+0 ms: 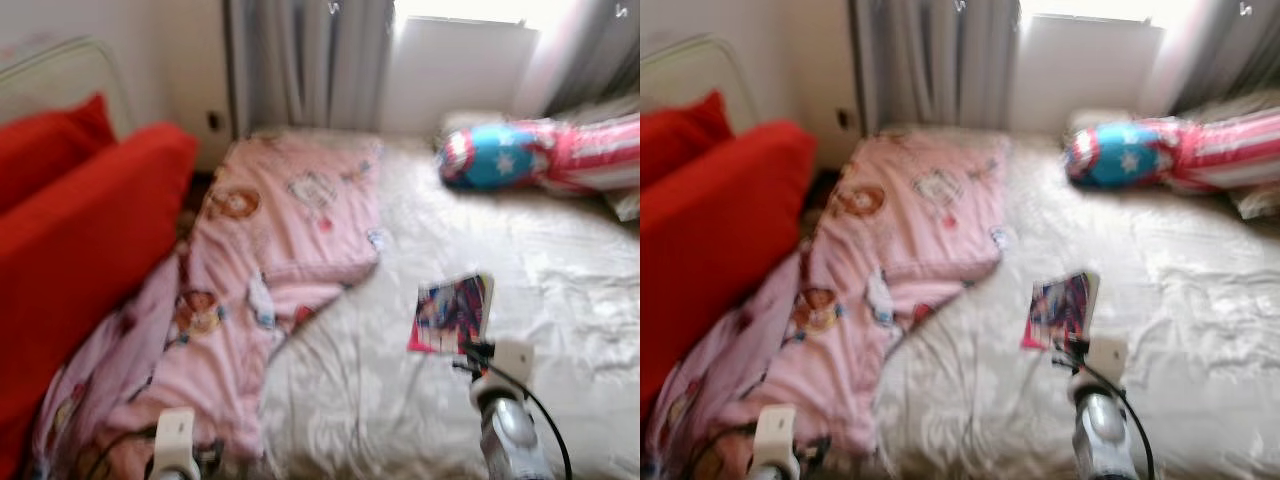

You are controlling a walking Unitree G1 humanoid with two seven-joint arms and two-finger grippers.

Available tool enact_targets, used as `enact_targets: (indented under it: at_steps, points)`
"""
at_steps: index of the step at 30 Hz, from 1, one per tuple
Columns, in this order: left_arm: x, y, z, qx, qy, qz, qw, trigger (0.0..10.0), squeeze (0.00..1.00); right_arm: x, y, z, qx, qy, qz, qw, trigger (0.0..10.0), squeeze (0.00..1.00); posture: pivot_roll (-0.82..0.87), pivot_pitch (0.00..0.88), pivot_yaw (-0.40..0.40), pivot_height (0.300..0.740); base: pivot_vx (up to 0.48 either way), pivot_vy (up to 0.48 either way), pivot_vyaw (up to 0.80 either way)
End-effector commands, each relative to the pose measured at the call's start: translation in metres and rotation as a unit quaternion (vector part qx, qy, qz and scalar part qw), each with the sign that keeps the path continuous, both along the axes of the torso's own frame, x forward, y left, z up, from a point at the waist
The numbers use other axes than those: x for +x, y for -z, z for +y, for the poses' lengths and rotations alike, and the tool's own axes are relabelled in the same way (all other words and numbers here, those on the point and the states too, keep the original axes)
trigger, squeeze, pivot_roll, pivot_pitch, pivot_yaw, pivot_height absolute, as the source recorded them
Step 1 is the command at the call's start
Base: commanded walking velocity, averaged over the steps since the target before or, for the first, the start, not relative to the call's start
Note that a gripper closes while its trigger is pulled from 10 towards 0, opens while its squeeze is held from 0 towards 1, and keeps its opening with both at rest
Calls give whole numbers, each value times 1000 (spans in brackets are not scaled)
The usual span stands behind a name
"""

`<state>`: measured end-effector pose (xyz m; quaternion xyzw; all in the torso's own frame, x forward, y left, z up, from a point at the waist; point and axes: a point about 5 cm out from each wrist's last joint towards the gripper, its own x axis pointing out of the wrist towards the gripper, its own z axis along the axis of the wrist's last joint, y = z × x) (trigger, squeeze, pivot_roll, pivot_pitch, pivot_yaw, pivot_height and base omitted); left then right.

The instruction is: Clean up the room

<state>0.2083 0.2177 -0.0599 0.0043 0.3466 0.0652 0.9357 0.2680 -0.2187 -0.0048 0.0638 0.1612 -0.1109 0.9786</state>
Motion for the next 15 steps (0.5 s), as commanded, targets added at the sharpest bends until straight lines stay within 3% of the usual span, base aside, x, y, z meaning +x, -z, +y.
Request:
enact_targets:
  at_steps: [1, 11, 15]
  points:
    - [-7, 4, 0, -4, -5, 13, 1000, 10000, 0, 7, -9, -1, -2, 6, -29, 1000, 10000, 0, -64, 0, -49, 740, 0, 0, 0]
    - [-8, 5, 0, 4, -1, 17, 1000, 10000, 0, 8, -8, 6, 7, -9, -27, 1000, 10000, 0, -63, 0, -47, 740, 0, 0, 0]
    - [-7, 5, -1, 3, 0, 18, 1000, 10000, 0, 8, -8, 7, 7, -11, -29, 999, 10000, 0, -68, 0, -42, 740, 0, -459, 0]
